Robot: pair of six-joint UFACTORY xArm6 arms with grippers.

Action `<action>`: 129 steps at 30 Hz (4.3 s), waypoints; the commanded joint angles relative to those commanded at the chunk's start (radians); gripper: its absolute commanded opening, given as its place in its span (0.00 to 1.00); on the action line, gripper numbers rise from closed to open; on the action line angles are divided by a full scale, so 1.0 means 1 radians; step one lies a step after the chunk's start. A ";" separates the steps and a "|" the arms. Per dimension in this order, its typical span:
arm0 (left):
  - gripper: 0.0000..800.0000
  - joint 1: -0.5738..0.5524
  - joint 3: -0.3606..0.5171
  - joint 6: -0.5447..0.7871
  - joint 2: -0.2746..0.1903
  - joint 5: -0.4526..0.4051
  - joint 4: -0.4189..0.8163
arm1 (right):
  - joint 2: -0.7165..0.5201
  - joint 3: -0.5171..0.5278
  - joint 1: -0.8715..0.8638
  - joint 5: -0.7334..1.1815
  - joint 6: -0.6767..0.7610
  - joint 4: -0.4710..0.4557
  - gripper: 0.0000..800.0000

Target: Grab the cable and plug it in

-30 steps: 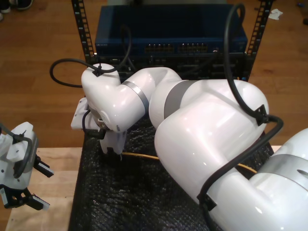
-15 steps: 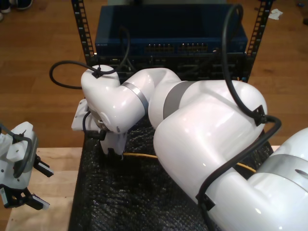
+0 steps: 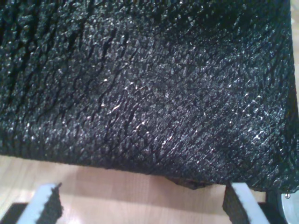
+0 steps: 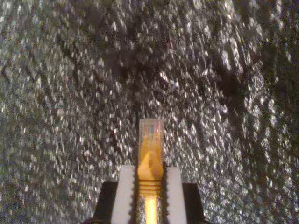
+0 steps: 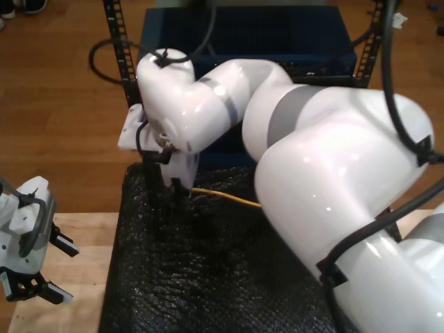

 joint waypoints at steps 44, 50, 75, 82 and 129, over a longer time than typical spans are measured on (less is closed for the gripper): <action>1.00 -0.359 -0.140 -0.061 0.127 0.044 -0.539 | -0.594 0.379 -0.465 0.307 -0.614 0.551 0.01; 1.00 -0.431 -0.158 -0.061 0.144 0.029 -0.578 | -0.637 0.381 -0.482 0.364 -0.646 0.571 0.01; 0.77 -0.503 -0.181 -0.089 0.170 0.037 -0.763 | -0.720 0.427 -0.474 0.353 -0.640 0.637 0.02; 0.73 -0.505 -0.180 -0.087 0.172 0.041 -0.763 | -0.715 0.430 -0.468 0.350 -0.638 0.638 0.02; 0.30 -0.505 -0.169 -0.028 0.172 0.029 -0.761 | -0.669 0.446 -0.411 0.307 -0.621 0.649 0.02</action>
